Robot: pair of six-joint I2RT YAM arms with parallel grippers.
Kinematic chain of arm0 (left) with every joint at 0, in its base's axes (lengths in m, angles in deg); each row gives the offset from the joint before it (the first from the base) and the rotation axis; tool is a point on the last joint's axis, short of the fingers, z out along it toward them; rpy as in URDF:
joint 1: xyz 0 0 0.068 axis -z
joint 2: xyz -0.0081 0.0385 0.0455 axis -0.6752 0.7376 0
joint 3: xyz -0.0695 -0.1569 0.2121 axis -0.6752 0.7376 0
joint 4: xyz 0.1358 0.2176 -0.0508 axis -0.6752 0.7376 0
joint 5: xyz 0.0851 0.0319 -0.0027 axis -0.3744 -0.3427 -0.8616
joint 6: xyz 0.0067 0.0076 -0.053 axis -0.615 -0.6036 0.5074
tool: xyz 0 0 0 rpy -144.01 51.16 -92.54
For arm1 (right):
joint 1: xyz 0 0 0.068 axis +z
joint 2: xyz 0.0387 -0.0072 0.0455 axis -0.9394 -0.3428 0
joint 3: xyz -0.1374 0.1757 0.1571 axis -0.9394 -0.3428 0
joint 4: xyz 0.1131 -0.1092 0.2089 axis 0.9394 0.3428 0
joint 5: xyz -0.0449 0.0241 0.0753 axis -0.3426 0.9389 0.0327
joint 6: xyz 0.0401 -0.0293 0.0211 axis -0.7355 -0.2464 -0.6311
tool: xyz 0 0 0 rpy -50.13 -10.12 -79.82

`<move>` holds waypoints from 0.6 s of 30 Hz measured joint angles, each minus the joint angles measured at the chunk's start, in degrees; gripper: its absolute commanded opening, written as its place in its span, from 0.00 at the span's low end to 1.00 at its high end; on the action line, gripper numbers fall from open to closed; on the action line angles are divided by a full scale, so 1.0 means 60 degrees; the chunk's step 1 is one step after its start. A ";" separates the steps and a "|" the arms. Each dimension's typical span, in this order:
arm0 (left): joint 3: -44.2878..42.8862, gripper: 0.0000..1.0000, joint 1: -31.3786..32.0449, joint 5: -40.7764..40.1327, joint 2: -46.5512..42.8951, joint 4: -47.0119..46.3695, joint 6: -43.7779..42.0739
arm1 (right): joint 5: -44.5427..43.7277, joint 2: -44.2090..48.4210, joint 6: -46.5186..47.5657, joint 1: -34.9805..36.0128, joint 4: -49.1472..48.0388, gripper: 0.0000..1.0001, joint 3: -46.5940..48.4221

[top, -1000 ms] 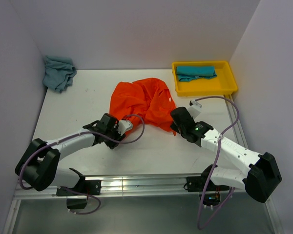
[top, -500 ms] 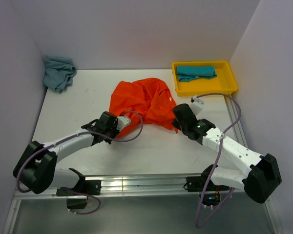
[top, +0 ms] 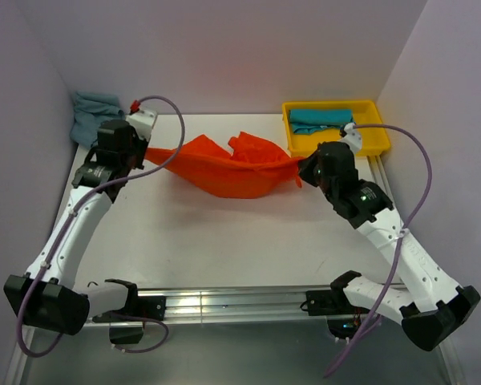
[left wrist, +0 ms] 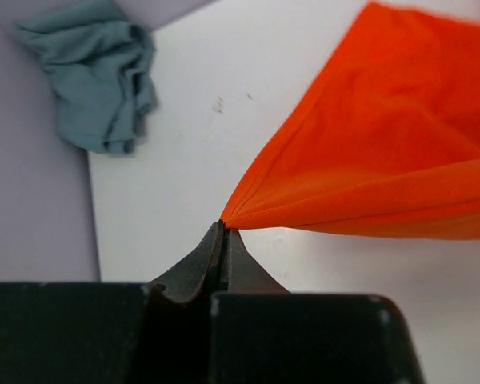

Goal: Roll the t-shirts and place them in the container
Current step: Flatten the tshirt

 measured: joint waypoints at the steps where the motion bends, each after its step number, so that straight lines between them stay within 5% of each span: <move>1: -0.0270 0.00 -0.0095 -0.0040 -0.0058 0.0109 0.0018 | 0.0055 0.0000 0.0098 -0.0018 0.0069 0.00 0.0277; 18: -0.4138 0.00 -0.0503 -0.0346 -0.1545 0.1829 0.0630 | 0.2251 0.0656 0.1606 -0.0036 0.0554 0.00 0.4065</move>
